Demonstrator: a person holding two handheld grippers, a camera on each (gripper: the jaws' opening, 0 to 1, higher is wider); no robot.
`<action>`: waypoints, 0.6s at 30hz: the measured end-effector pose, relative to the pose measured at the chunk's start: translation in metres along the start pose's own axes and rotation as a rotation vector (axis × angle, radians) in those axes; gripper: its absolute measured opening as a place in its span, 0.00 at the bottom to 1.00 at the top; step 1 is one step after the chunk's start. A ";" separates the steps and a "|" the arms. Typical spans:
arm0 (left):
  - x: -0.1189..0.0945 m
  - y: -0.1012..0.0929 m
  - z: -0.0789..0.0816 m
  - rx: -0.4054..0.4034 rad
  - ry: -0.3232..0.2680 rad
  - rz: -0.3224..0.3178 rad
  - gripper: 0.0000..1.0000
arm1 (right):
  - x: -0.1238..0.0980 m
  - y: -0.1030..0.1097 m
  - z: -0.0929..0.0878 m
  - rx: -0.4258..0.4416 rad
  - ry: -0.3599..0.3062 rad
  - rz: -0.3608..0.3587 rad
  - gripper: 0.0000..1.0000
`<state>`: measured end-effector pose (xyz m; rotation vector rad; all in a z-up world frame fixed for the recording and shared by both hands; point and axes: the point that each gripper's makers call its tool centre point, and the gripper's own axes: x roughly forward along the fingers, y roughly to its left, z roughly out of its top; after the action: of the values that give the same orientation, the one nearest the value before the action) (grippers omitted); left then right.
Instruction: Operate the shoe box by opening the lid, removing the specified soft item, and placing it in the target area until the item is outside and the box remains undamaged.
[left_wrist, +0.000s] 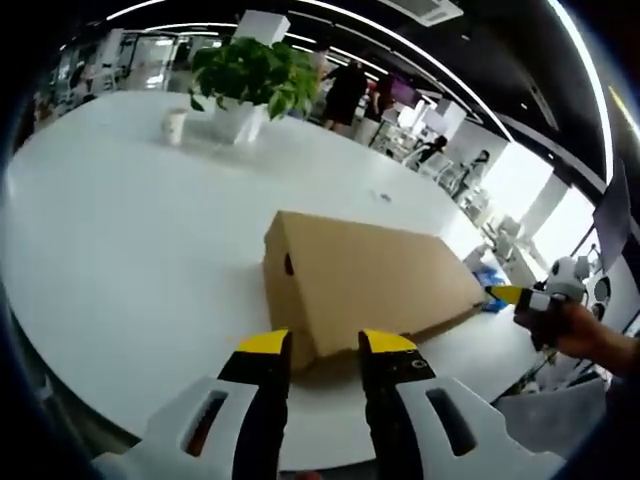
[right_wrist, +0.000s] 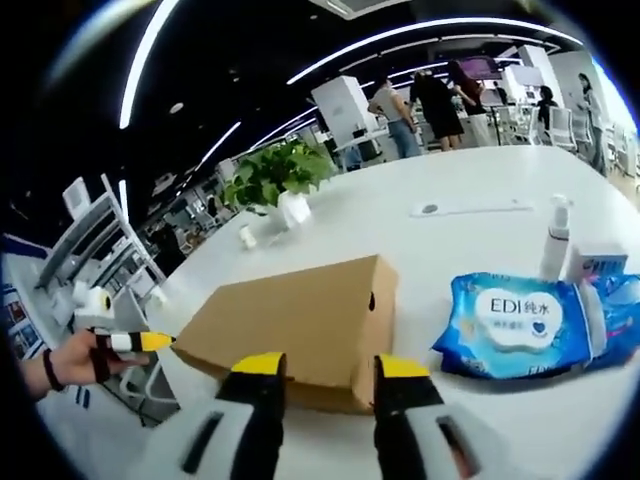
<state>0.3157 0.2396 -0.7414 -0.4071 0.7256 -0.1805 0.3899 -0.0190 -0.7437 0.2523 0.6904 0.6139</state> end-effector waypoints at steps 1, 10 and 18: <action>0.002 0.000 -0.002 -0.006 0.007 0.000 0.26 | 0.002 0.000 -0.003 0.002 0.011 0.000 0.31; 0.013 0.001 -0.018 -0.002 0.078 0.009 0.24 | 0.015 -0.006 -0.027 0.007 0.101 -0.019 0.30; 0.020 0.003 -0.008 -0.011 0.056 0.005 0.24 | 0.017 -0.009 -0.025 0.041 0.047 -0.011 0.31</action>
<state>0.3249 0.2337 -0.7604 -0.4122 0.7833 -0.1838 0.3880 -0.0151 -0.7749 0.2723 0.7498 0.5971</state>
